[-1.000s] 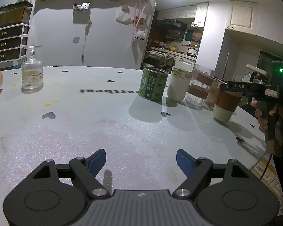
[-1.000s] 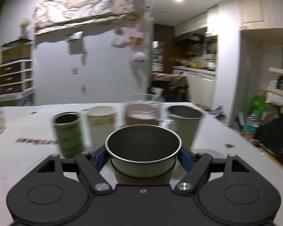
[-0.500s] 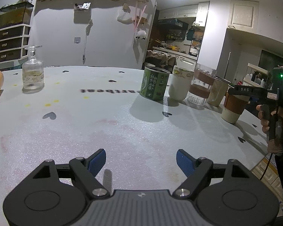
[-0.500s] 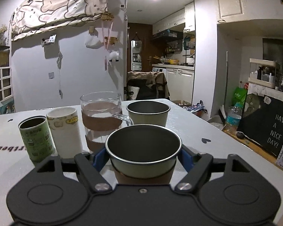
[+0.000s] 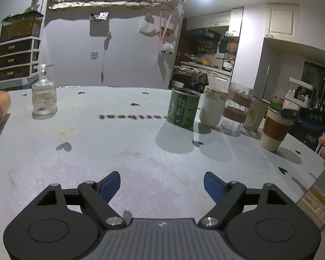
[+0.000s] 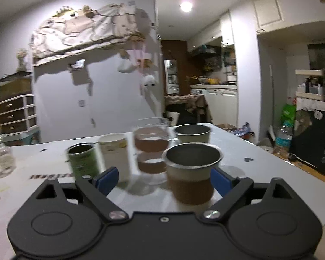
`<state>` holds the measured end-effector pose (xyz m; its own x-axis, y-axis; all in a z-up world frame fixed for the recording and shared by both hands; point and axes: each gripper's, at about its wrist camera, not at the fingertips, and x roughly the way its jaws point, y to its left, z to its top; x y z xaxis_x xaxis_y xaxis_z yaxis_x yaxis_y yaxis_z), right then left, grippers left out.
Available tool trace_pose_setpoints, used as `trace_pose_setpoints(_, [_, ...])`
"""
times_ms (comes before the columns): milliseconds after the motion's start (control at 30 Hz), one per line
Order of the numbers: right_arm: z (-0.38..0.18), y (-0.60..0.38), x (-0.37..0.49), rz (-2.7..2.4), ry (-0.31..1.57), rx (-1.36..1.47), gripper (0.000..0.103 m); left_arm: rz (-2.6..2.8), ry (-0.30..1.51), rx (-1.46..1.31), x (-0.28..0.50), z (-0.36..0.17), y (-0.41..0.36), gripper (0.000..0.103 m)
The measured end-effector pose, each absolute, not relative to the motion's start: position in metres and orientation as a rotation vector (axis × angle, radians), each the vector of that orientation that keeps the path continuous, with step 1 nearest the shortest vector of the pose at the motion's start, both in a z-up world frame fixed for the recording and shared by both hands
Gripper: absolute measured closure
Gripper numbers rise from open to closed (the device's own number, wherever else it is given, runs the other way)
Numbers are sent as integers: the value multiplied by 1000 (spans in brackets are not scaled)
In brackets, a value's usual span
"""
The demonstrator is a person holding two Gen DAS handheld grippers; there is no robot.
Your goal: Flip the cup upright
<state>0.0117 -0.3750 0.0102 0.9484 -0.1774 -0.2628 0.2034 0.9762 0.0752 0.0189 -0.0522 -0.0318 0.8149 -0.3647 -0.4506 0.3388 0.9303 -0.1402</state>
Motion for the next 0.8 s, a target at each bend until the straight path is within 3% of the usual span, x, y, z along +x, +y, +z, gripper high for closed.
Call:
trace_pose_setpoints(467, [-4,-333,-27,-113,259,79,6,-336,416,-16,20,-19,-68,12])
trace_pose_setpoints(700, [-12,-325,-38,-101,281,62,3,-307,391,-7,15,-16,-71,0])
trace_pose_setpoints(800, [-14,-322,-40,-103,289,47,1,-300,382,-6,14,-15,-71,0])
